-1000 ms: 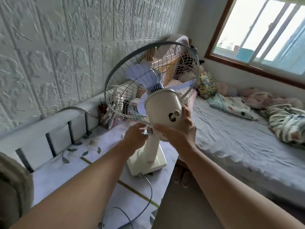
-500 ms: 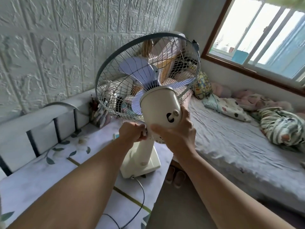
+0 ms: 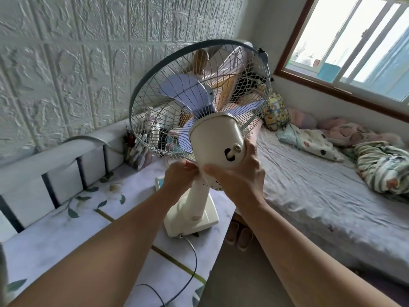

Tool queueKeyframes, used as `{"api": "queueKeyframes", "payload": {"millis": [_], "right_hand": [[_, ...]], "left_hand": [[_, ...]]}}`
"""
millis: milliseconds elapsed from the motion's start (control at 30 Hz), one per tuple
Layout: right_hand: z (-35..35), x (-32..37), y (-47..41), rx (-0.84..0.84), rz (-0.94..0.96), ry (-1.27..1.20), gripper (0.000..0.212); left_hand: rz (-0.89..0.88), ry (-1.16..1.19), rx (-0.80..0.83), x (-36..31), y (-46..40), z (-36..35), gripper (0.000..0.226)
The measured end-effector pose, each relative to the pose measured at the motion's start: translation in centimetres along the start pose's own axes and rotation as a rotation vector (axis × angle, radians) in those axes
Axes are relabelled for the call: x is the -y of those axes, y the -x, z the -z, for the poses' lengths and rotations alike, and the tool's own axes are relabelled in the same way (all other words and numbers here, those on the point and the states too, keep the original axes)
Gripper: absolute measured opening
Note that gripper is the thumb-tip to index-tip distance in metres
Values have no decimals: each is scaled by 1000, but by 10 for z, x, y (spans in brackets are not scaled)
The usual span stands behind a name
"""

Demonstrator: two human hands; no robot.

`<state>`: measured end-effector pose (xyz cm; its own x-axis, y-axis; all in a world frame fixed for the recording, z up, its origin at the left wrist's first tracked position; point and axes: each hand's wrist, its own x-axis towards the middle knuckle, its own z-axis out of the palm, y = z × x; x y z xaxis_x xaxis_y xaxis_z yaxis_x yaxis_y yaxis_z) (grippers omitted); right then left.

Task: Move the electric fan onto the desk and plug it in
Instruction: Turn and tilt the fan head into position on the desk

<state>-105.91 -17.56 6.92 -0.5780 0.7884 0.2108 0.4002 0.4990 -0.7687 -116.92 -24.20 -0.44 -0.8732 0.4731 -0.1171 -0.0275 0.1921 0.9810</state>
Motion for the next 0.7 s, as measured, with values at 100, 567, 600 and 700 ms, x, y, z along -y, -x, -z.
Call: {"api": "queueKeyframes", "payload": {"millis": [100,567,600,700], "right_hand": [[3,0,-1,7,-12,-14,95],[3,5,-1,14,-22,-30,89],[3,5,-1,17,-20,-27,90],[3,4,-2,10,-12,-10,92]], "left_hand": [[-7,-13,-31,1,-6,-3,19],[-83,-132,-17,16,-8,5,12],[-75,-120,-6,16,-9,4,9],[87,85,12,11,-11,-2,7]]}}
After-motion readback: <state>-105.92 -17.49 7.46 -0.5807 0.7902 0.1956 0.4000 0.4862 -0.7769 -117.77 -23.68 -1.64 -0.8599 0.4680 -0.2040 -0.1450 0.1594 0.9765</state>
